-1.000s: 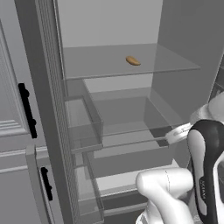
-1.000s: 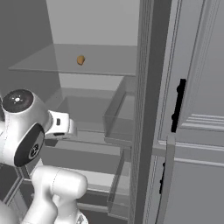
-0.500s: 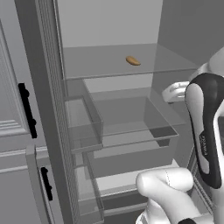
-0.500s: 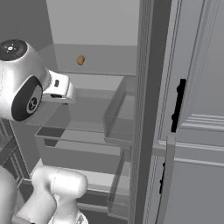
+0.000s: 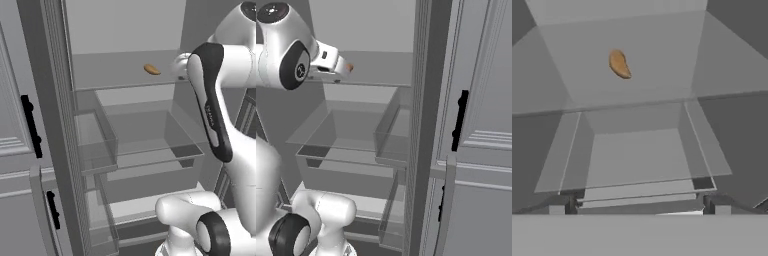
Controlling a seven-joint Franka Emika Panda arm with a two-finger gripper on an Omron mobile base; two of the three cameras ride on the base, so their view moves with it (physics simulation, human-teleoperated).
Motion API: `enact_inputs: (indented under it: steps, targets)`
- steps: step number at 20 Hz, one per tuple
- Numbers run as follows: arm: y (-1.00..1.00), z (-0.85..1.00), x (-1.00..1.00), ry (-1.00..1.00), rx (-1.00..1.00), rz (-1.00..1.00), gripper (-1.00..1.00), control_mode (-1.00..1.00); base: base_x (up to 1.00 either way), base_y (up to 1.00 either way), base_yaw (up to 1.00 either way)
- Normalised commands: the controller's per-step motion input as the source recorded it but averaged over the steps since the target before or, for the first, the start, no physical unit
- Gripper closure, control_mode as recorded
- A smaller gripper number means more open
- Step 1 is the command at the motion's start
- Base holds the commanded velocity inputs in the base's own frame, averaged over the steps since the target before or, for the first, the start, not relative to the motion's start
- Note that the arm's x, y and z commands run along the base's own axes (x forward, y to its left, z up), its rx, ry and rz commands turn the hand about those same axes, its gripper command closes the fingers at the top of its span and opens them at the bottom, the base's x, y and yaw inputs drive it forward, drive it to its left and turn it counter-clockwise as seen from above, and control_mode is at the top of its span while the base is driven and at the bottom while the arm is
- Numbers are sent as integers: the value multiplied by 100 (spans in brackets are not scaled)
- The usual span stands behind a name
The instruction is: Place one sweet potato and one fish in each tupperware on the nearby counter, to pack two identical lunches.
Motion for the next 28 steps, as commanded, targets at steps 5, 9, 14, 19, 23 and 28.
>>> enact_inputs:
  steps: [5, 9, 14, 19, 23, 28]
  targets:
    - [12, -28, 96, -20, 0, -3, -100, -100, 0, 0, 0]
    - [3, -2, 90, 7, 0, 0, -100, -100, 0, 0, 0]
    - [4, 25, 48, 7, -2, 7, -100, -100, 0, 0, 0]
    - [15, -8, 40, 0, -4, 24, -100, -100, 0, 0, 0]
    - [1, -3, 42, 1, -8, 1, -100, -100, 0, 0, 0]
    - [0, -10, 76, 7, -5, -3, -100, -100, 0, 0, 0]
